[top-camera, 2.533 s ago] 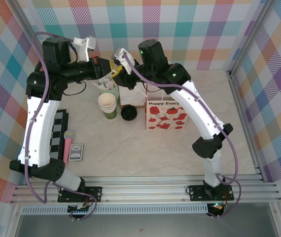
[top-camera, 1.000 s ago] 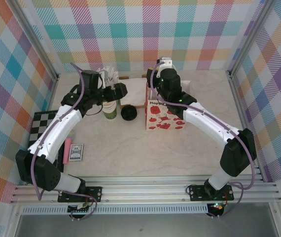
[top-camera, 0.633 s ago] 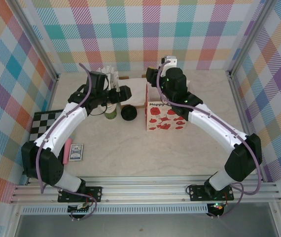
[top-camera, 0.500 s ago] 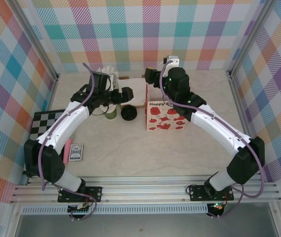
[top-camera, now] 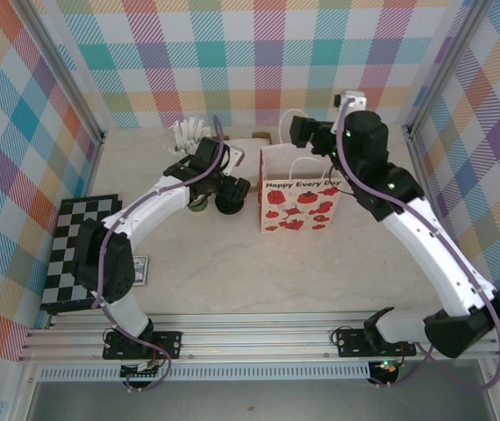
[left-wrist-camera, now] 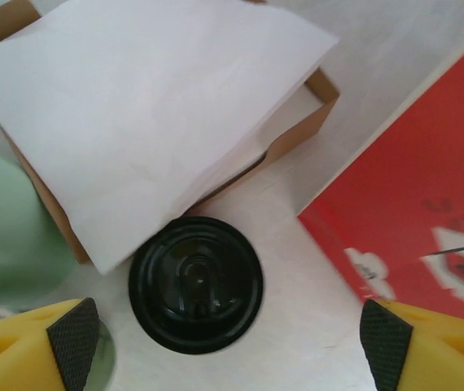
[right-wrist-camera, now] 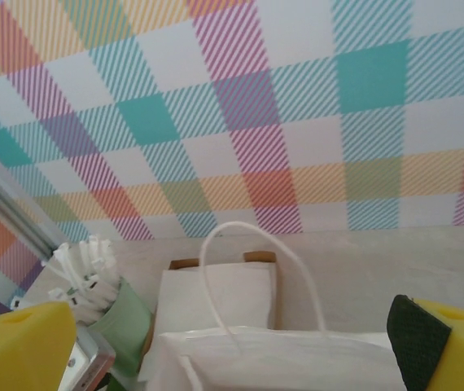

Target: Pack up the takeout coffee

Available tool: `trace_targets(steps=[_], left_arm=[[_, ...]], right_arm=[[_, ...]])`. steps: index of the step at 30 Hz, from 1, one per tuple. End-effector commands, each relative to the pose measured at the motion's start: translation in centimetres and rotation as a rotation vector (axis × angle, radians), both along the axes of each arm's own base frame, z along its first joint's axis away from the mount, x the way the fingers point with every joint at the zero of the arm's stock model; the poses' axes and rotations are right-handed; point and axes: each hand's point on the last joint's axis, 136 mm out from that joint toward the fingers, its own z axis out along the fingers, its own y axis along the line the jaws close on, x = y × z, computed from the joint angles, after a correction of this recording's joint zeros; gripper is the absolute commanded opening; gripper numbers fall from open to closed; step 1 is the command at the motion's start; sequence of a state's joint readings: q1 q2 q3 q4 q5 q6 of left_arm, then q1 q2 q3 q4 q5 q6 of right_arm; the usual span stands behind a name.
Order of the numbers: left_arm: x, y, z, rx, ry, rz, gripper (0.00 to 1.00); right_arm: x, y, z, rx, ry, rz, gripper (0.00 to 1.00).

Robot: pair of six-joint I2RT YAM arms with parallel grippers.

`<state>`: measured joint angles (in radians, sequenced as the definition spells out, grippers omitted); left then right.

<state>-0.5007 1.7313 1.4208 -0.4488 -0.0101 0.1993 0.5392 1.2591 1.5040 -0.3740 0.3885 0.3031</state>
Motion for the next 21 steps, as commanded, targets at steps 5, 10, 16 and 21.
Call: trace_targets(steps=[5, 10, 16, 21], left_arm=[[2.7, -0.8, -1.3, 0.181, -0.118, -0.198, 0.92], [4.0, -0.9, -3.7, 0.283, -0.086, -0.254, 0.88], [5.5, -0.9, -5.4, 0.361, -0.068, -0.279, 0.81], [6.4, -1.2, -6.5, 0.380, -0.054, -0.275, 0.80]], right_arm=[[-2.0, -6.8, -2.8, 0.026, 0.030, -0.209, 1.00], [-2.5, -8.2, -3.6, 0.010, 0.054, -0.254, 1.00], [-2.6, -8.5, -3.6, 0.003, 0.051, -0.265, 1.00], [-2.7, -8.7, -3.7, -0.005, 0.054, -0.268, 1.00]])
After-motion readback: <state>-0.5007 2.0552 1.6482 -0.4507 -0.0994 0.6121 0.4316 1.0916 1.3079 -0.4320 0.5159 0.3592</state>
